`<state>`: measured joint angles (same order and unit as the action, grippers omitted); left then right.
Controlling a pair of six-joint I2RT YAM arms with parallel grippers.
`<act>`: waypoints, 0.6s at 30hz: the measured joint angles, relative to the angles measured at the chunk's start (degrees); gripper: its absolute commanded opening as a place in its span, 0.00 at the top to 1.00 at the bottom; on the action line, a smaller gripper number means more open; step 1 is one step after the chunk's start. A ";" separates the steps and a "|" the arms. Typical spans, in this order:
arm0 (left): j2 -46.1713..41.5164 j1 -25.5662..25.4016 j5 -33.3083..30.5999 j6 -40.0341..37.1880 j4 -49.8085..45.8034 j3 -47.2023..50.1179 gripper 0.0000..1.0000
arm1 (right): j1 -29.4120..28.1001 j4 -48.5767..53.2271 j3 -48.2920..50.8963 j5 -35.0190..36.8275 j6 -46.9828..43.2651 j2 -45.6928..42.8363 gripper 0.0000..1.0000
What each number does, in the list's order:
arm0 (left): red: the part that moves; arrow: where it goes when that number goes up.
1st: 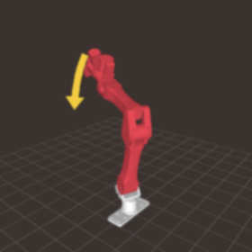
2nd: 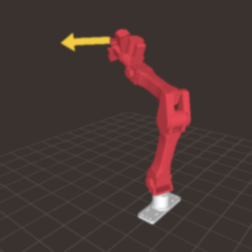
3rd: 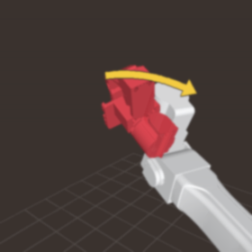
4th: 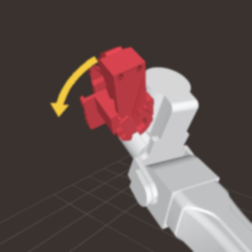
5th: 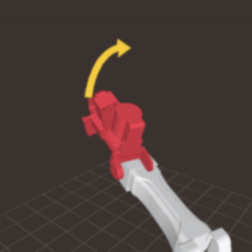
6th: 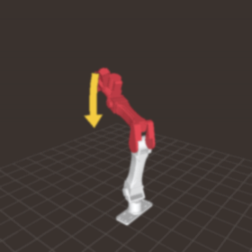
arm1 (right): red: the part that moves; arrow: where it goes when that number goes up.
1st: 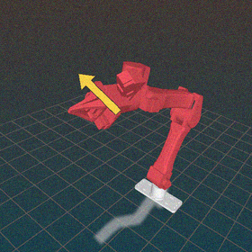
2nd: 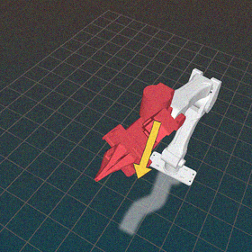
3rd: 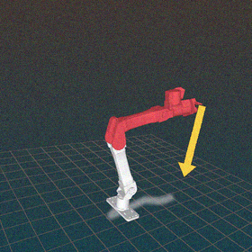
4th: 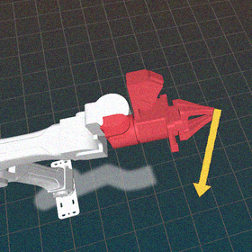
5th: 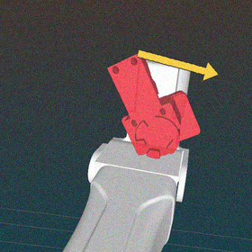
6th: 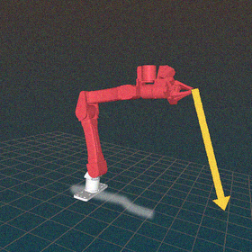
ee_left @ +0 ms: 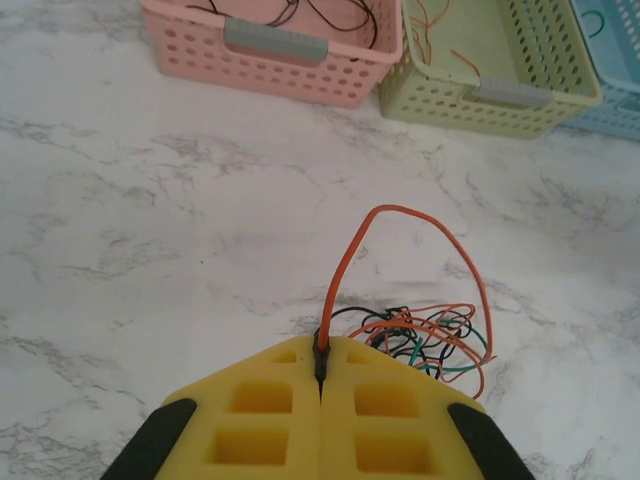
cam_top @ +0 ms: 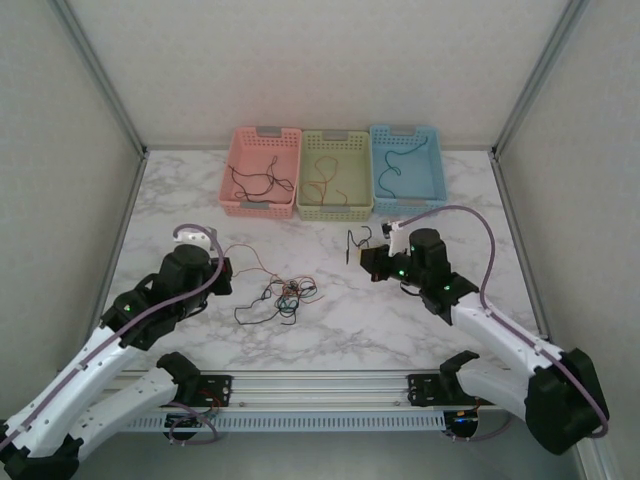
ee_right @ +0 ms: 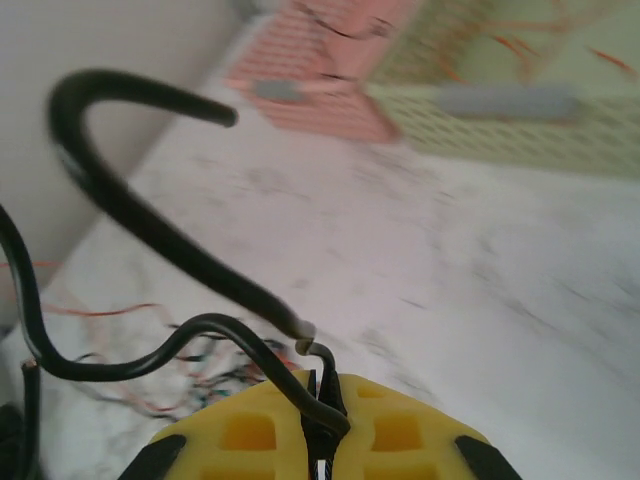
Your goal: Untangle the cables
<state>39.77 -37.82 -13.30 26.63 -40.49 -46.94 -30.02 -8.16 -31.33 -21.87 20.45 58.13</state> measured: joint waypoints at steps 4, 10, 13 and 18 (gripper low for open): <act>0.42 0.00 0.70 0.00 0.96 0.68 1.00 | -0.74 -2.08 -0.07 -4.94 -0.83 -2.69 1.00; 0.37 0.00 1.14 0.02 2.29 0.92 1.00 | -1.92 -1.97 -3.67 -8.44 -1.68 -1.03 1.00; 0.42 0.00 1.51 0.20 2.36 1.05 1.00 | -2.03 -0.70 -9.84 -7.82 -1.92 4.09 1.00; 0.42 0.00 2.12 0.24 2.34 1.05 1.00 | -2.14 1.70 -24.74 -5.31 -1.97 18.38 1.00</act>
<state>40.18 -37.82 -11.18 26.87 -38.15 -45.89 -32.16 -6.46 -56.07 -27.18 18.48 76.51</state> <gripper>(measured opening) 0.047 0.074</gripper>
